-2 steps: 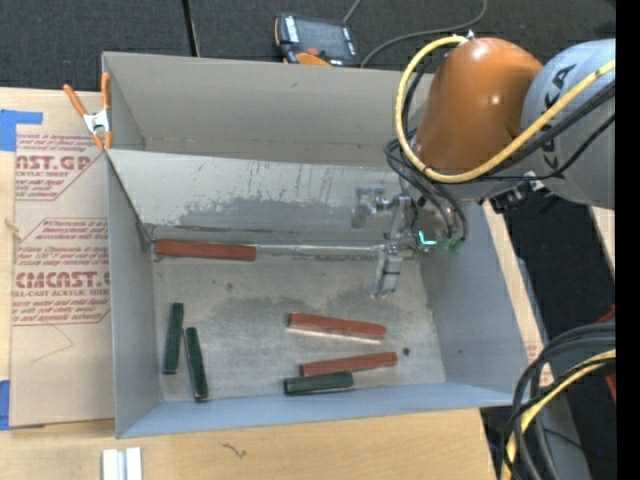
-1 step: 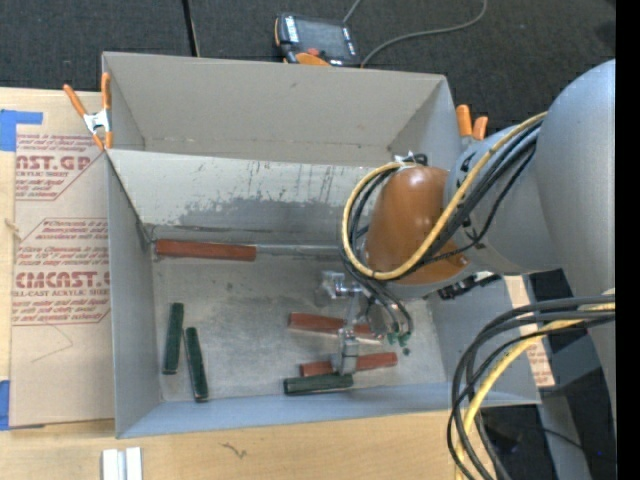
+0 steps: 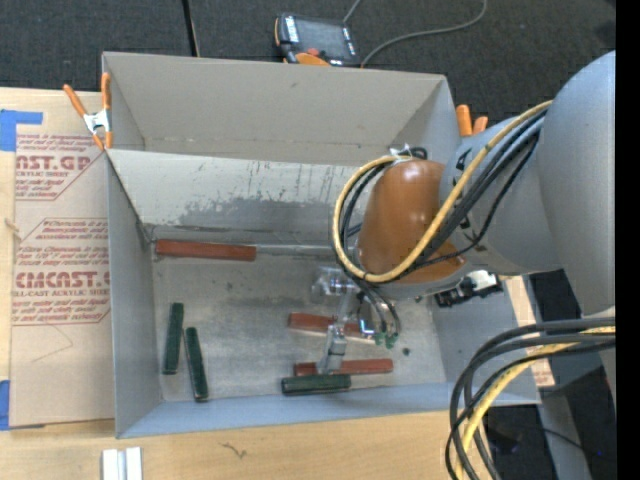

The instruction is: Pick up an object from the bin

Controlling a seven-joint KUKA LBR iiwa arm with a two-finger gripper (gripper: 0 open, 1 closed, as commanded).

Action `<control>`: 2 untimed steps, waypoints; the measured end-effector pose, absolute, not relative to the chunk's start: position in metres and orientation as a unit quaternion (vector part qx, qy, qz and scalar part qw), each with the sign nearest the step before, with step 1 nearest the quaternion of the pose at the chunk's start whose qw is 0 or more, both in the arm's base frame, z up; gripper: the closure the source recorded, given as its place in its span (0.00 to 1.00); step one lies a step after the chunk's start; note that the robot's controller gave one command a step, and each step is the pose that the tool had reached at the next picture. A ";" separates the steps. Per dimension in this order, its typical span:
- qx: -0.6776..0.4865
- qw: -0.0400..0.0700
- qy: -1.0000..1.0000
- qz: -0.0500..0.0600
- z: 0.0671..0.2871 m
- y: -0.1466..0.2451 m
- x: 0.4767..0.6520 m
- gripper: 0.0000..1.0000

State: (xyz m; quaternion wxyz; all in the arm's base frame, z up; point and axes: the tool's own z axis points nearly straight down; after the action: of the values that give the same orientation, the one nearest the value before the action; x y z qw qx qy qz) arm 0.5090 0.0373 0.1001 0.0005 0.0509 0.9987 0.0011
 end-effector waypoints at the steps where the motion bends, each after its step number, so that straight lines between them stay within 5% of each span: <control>1: 0.174 0.000 0.985 0.000 0.099 0.028 0.508 0.00; 2: 0.254 -0.001 0.967 0.000 0.069 0.035 0.512 0.00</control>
Offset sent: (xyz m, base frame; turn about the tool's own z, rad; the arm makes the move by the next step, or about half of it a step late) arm -0.0011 -0.0093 -0.0001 0.2473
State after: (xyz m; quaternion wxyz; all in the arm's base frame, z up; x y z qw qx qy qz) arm 0.5121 0.0347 0.0695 -0.0012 0.2543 0.9671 0.0001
